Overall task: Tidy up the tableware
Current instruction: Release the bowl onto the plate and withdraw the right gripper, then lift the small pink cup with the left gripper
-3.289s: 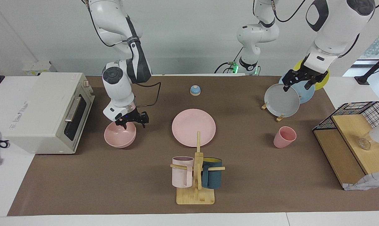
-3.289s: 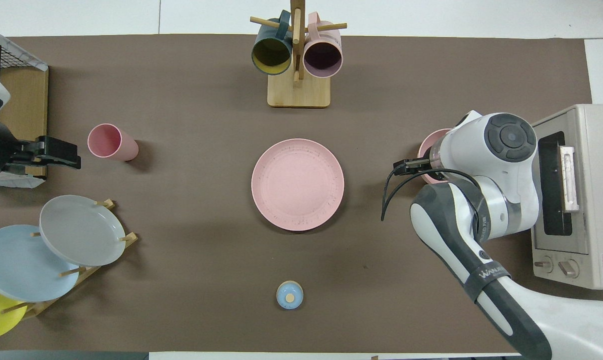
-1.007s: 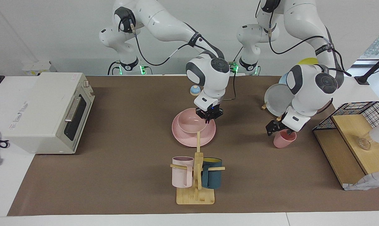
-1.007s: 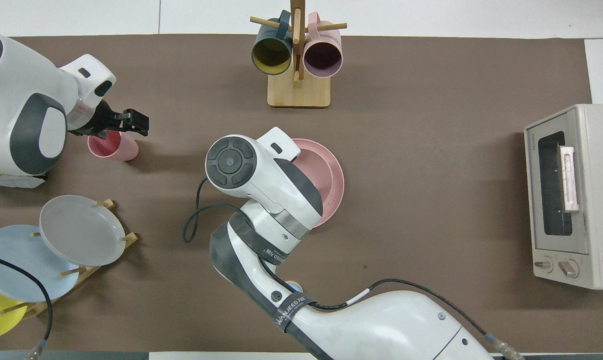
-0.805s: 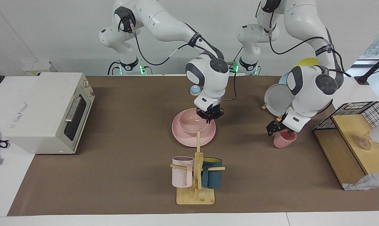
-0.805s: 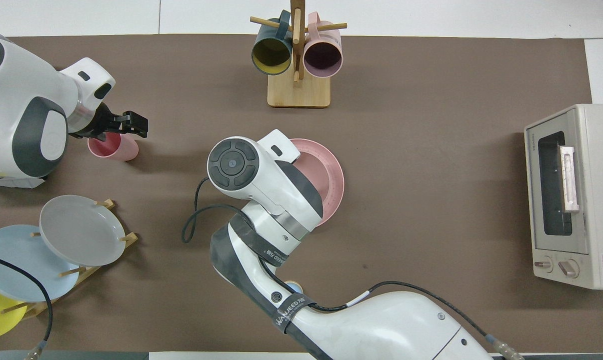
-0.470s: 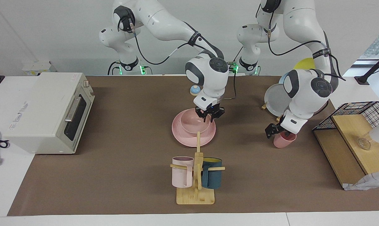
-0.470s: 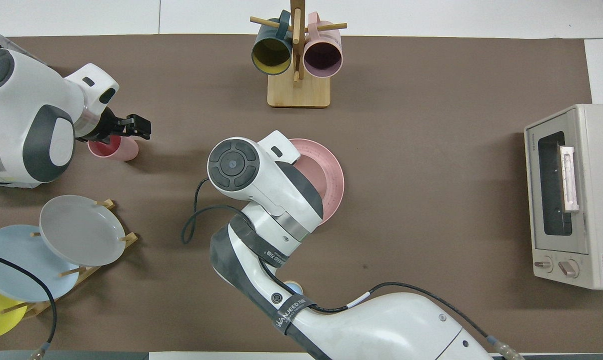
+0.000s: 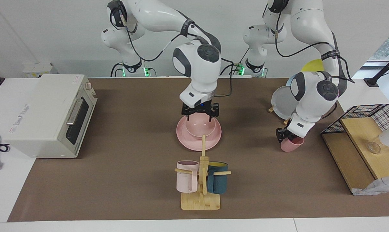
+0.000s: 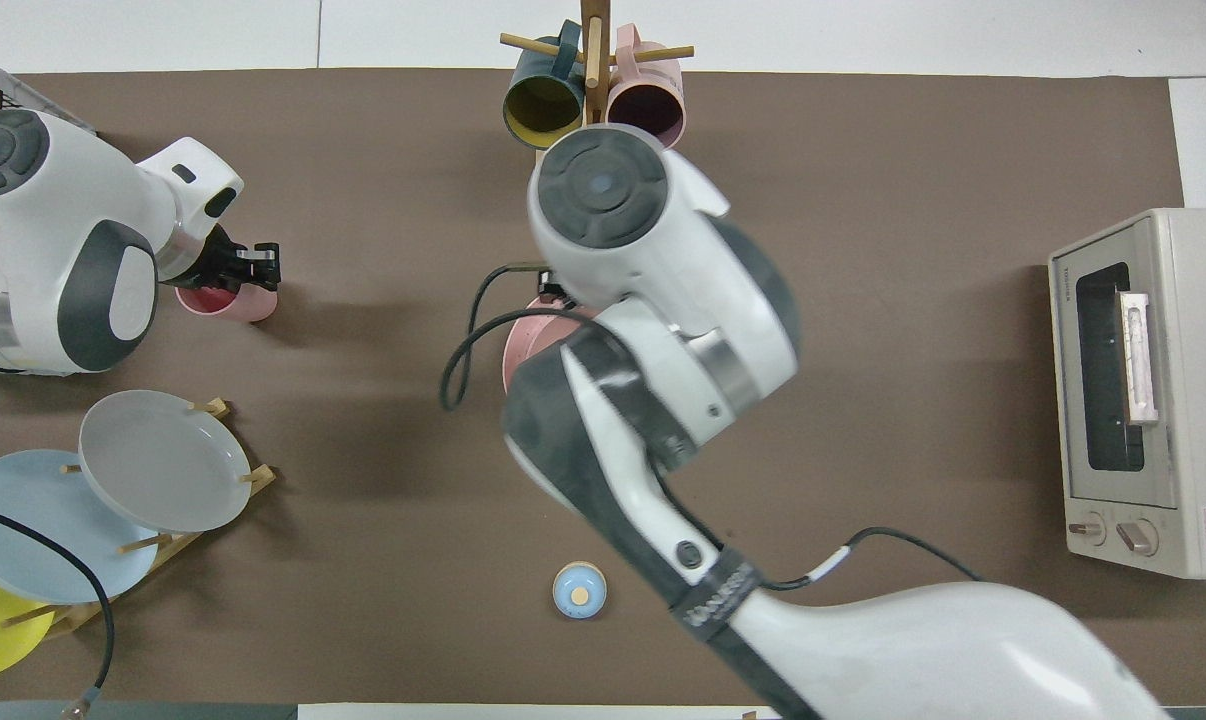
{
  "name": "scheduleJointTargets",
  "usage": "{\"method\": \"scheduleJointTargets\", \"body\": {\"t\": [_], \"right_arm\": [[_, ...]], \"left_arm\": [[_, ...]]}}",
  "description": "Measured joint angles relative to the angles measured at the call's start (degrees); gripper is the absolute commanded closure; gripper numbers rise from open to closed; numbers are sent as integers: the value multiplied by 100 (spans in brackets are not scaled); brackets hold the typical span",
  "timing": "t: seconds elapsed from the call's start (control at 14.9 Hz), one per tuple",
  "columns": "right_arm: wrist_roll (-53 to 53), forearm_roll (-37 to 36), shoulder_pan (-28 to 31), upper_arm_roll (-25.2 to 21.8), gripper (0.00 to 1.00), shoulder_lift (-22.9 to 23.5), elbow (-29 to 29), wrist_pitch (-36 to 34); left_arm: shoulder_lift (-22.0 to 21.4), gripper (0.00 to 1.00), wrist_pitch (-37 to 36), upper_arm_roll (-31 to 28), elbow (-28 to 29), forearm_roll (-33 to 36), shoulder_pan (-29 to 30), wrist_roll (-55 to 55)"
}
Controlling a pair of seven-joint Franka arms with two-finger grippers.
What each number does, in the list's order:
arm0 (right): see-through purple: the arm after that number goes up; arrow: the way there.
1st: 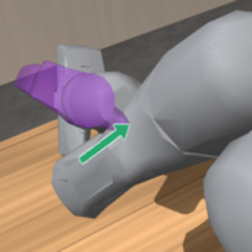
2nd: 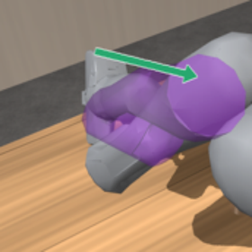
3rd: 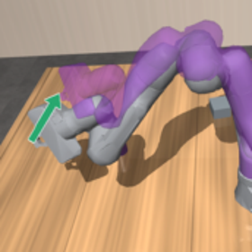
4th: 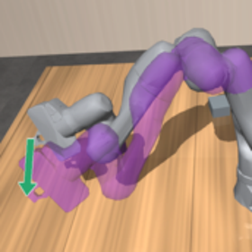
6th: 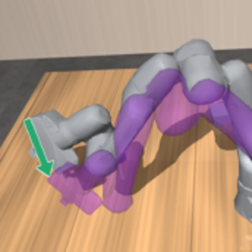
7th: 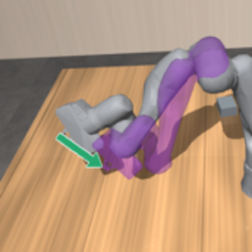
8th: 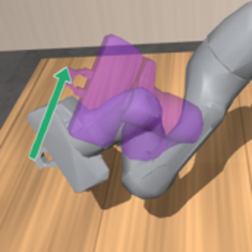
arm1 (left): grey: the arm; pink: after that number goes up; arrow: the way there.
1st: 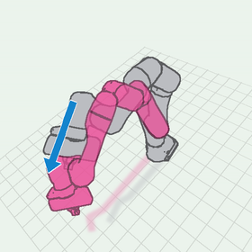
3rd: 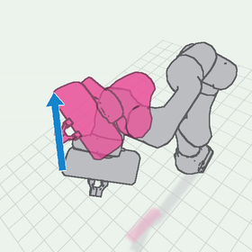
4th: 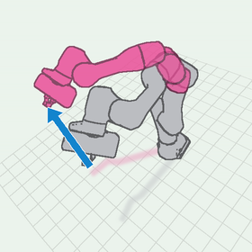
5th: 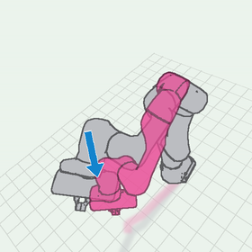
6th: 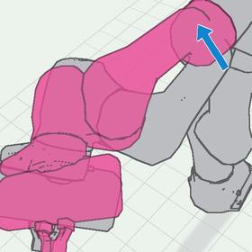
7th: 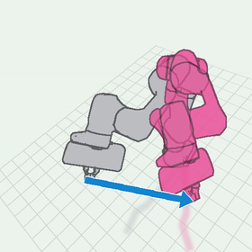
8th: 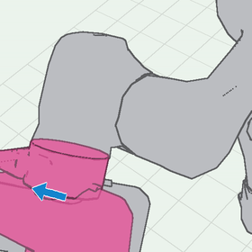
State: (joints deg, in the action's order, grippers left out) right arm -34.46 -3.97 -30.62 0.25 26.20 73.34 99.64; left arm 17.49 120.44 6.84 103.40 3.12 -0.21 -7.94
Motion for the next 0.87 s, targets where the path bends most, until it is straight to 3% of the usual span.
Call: {"method": "scheduleJointTargets", "body": {"t": [0.2,0.47,0.67,0.87], "right_arm": [[1339,21,871,-22,0,-646,-26,-826],[2227,25,1562,-160,0,-1412,-2,-1599],[2433,50,2094,-162,0,-1639,249,-1818],[2910,97,2483,-166,0,-1744,603,-1824]], "left_arm": [[-9,100,2,-6,12,31,47,247],[-56,100,-240,-3,-169,31,86,319],[-118,100,-1437,63,-1105,-96,-10,60],[-143,100,-2350,108,-1965,-236,-583,-1071]]}}
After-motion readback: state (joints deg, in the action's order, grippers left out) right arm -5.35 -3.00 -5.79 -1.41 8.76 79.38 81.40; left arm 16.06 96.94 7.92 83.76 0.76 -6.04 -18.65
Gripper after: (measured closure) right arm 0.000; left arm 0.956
